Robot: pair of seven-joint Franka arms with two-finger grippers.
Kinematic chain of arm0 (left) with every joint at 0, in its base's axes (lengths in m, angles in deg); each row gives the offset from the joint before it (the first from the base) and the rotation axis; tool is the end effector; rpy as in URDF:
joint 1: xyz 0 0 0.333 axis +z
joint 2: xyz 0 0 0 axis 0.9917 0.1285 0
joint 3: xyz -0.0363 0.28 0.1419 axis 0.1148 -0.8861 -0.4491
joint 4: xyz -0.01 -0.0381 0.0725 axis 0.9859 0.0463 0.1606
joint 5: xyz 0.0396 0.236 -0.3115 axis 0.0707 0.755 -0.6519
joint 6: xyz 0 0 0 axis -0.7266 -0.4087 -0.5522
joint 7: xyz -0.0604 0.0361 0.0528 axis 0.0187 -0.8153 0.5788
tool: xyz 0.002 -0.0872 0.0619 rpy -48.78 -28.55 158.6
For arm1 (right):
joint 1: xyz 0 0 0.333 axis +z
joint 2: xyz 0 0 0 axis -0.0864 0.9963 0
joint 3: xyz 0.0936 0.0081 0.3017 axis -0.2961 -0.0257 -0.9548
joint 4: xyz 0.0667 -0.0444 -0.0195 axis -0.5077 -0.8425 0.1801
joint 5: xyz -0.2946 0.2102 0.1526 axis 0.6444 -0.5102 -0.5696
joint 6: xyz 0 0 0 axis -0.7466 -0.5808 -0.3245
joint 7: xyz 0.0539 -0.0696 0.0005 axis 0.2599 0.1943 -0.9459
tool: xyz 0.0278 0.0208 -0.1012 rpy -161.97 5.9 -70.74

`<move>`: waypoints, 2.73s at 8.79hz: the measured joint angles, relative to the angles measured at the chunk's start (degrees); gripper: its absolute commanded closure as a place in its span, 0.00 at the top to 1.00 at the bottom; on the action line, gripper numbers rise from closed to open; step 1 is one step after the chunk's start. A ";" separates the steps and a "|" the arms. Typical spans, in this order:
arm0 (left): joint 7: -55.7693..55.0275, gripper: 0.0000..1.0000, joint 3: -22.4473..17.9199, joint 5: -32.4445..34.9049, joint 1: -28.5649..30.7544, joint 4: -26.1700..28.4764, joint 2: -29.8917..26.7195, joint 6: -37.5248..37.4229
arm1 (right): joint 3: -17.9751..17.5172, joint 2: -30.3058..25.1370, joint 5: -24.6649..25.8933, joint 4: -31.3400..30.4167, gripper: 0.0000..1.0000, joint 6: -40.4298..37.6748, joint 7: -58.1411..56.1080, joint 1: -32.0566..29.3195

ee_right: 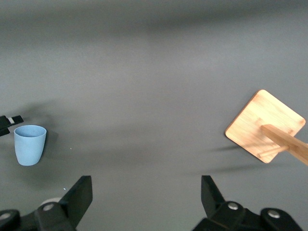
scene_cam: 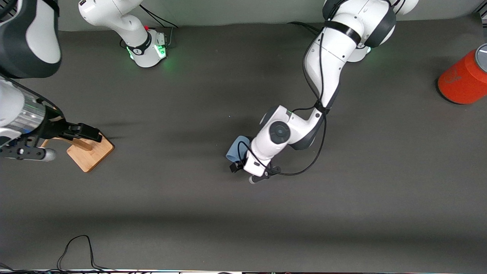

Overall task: Rotate and upright cup with both arms
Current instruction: 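Move the left gripper down to the rim of the lying cup, then close the left gripper on the cup rim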

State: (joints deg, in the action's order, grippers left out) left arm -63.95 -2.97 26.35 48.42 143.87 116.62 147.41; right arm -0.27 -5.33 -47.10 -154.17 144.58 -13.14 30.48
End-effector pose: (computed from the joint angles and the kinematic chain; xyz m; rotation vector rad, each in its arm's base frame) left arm 0.5857 -0.4866 0.1954 2.8160 0.5006 -0.0157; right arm 0.6067 0.0388 0.5635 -3.0651 0.2211 0.0914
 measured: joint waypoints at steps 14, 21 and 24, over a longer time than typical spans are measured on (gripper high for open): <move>-4.40 0.91 -1.30 -22.20 6.25 -2.55 2.84 -13.80 | 1.48 -0.37 -1.32 -0.37 1.00 -0.64 0.04 0.55; -6.22 0.78 2.25 -40.78 8.56 -2.45 3.01 -18.86 | 0.58 0.71 -1.41 -0.52 1.00 -0.61 0.04 0.98; -6.41 0.00 2.94 -42.35 8.53 -0.28 3.33 -18.85 | 0.59 1.04 -1.41 -0.52 1.00 -0.52 0.04 1.23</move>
State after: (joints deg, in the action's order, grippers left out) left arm -70.36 -0.03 -16.00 56.95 143.59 119.96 128.56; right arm 0.32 -4.29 -48.51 -154.69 144.06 -13.10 31.71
